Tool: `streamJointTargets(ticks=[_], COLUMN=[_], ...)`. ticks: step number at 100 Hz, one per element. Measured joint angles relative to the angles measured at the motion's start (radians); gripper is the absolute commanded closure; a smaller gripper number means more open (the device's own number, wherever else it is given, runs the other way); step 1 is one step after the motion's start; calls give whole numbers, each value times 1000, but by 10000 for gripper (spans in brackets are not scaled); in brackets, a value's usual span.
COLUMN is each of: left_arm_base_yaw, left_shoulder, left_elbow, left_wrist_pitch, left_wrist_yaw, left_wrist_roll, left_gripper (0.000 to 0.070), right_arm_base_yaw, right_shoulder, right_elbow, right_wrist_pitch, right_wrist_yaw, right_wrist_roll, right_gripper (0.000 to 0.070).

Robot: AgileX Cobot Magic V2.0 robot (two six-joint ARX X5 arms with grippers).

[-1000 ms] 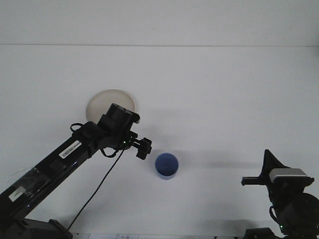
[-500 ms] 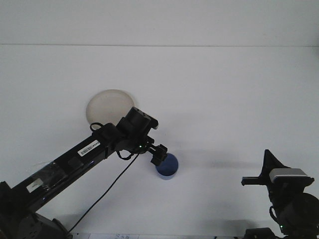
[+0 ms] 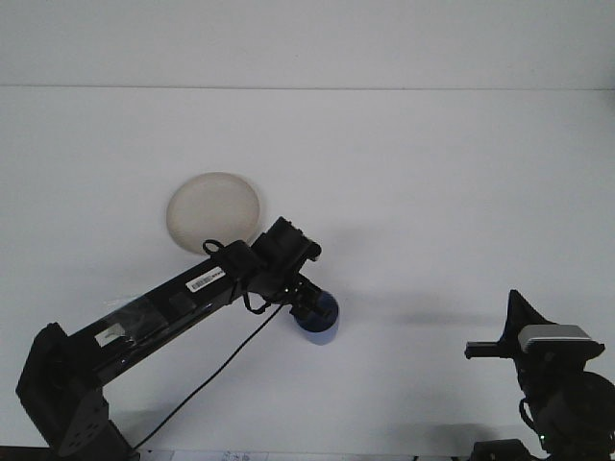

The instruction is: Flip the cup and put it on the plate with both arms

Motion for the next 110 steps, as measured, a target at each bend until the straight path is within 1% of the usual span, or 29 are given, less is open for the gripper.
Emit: streamJointTargets(ticks=[10, 21, 29, 45, 51, 60, 62, 71, 79, 110], left_arm_base_yaw=[2, 17, 58, 216, 286, 385, 407, 488, 529, 556], left_shoulder=[0, 0, 0, 0, -2, -4, -3, -2, 0, 99], left_elbow=[33, 114, 189, 314, 332, 332, 332, 332, 332, 332], left_wrist_pitch=[-51, -113, -146, -157, -140, -129, -131, -136, -137, -131], left_wrist_yaw=[-20, -106, -151, -179, -229, -325, -335, -346, -346, -346], left_wrist_roll=[4, 26, 46, 61, 64, 64, 64, 59, 52, 51], left_gripper=[695, 695, 695, 694, 694, 694, 695, 694, 694, 688], right_arm_base_yaw=[0, 0, 0, 0, 0, 0, 0, 0, 0, 0], right_shoulder=[0, 0, 0, 0, 0, 0, 0, 0, 0, 0], right_elbow=[0, 0, 0, 0, 0, 0, 0, 0, 0, 0], right_wrist_pitch=[0, 0, 0, 0, 0, 0, 0, 0, 0, 0], right_wrist_yaw=[0, 0, 0, 0, 0, 0, 0, 0, 0, 0], right_wrist_roll=[0, 0, 0, 0, 0, 0, 0, 0, 0, 0], right_gripper=[700, 700, 700, 700, 700, 700, 700, 700, 700, 700])
